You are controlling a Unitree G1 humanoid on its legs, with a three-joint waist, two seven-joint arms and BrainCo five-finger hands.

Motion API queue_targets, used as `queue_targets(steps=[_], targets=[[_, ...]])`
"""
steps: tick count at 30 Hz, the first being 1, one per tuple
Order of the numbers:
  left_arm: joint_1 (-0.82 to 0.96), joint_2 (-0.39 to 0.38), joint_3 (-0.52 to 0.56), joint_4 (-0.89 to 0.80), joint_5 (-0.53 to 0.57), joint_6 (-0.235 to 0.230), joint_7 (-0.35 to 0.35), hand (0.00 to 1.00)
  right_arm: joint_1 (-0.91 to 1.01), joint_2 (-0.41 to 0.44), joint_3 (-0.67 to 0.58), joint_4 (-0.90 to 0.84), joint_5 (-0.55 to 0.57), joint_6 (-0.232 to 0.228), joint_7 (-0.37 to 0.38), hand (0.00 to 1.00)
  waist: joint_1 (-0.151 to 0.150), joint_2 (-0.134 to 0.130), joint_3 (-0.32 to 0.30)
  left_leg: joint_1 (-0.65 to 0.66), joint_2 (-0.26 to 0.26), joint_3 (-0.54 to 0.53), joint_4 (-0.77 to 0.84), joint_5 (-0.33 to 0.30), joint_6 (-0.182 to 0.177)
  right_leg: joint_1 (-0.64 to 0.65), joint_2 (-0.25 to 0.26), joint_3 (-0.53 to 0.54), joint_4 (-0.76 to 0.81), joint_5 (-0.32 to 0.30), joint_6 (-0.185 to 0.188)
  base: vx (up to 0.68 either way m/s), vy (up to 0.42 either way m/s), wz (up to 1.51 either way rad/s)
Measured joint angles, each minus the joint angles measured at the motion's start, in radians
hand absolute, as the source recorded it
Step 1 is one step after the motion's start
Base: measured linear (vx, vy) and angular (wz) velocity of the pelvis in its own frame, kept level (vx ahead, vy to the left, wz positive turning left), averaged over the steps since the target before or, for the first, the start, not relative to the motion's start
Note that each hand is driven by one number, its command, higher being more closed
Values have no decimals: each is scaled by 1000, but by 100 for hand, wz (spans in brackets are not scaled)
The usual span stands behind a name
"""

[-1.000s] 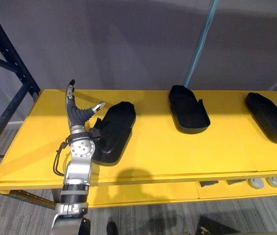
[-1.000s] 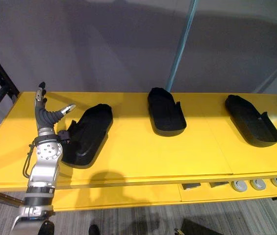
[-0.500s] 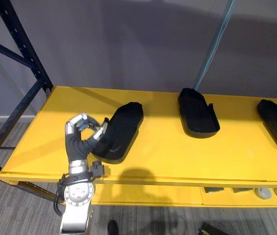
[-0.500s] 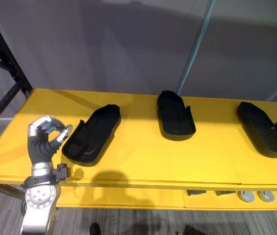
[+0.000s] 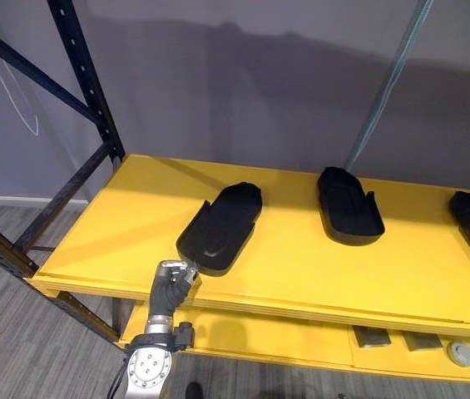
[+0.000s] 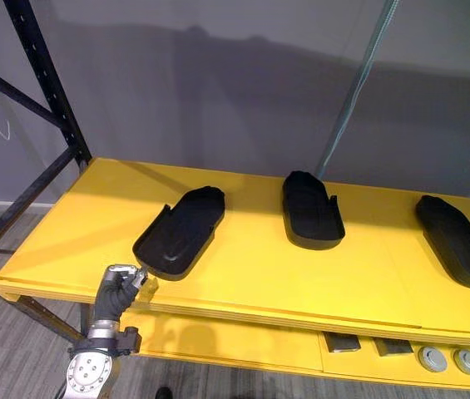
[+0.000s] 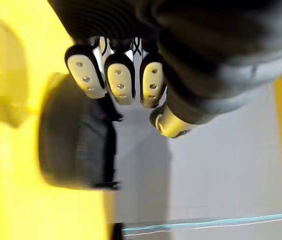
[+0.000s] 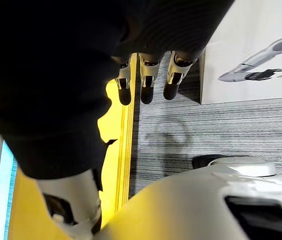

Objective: Walk over and take plastic housings, then place them on the shelf

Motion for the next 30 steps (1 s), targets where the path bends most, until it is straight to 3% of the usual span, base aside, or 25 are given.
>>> queue_targets(steps=[11,30], targets=[[-34,3,-7,153,130,27,19,100,0,-2,7,1,0,1,-12,0,6,2,-15,-2,-14,6,0,-6,0,0,-14,5,-8,-4,-3,29,1,-1],[-73,35,-48,222,162,7,53,100,-21,-11,-12,1,-5,1,-13,0,-2,30,-43,-24,-13,27,0,-17,0,-38,-10,54,-6,-10,-2,-13,4,-4]])
